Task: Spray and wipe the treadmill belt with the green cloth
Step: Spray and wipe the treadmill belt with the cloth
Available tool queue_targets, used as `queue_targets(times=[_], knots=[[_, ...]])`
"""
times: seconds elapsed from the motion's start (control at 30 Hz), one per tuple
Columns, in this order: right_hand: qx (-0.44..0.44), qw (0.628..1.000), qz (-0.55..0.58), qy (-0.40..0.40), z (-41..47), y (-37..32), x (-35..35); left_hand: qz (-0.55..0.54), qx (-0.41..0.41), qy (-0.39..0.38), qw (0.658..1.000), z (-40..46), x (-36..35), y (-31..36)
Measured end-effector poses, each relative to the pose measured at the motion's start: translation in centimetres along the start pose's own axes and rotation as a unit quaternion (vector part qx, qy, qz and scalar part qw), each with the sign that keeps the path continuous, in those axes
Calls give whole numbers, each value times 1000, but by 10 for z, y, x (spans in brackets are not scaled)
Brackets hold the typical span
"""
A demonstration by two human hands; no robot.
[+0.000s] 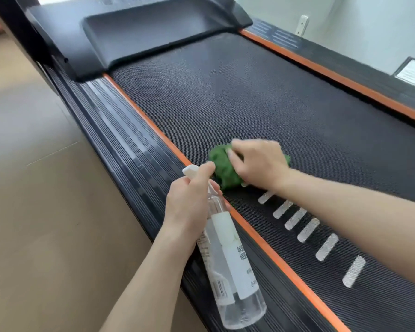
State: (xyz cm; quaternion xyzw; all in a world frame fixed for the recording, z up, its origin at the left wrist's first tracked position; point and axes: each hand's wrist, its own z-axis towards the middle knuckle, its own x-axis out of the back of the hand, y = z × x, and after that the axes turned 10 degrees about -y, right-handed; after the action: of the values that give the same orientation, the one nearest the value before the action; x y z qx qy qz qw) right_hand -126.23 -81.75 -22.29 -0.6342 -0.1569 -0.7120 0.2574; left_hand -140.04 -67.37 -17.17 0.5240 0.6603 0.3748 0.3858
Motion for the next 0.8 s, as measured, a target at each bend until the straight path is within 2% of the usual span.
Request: queue_targets(times=[0.07,0.13,0.23,0.33,0.43,0.53,0.6,0.67,0.7,0.8], knots=[[-104,994,30,6,39,-1,-8,1,-2,-3,1000,1,-1,1],[-160,986,47,0,53,-7,-12,-2,-3,-2,1000,2,1,0],[-140,988,63,-25,21,-14,-5,4,1,-1,1000,0,-1,2],[-88,992,45,-77,-52,-14,7,17,-2,16,1000,2,0,-2],[-31,994,38,-94,-119,-12,25,28,-10,19,999,3,-1,-2],[-46,993,45,-98,-116,-8,34,30,-13,21,999,3,0,-2],[-134,976,154,-71,-87,-4,42,26,-13,19,999,3,0,-1],[-194,938,286,-14,-61,2,61,22,-9,18,1000,3,1,-2],[-190,939,286,26,-53,5,72,24,-8,17,1000,3,1,-2],[-123,974,115,150,-47,7,85,28,-14,19,999,2,0,-1]])
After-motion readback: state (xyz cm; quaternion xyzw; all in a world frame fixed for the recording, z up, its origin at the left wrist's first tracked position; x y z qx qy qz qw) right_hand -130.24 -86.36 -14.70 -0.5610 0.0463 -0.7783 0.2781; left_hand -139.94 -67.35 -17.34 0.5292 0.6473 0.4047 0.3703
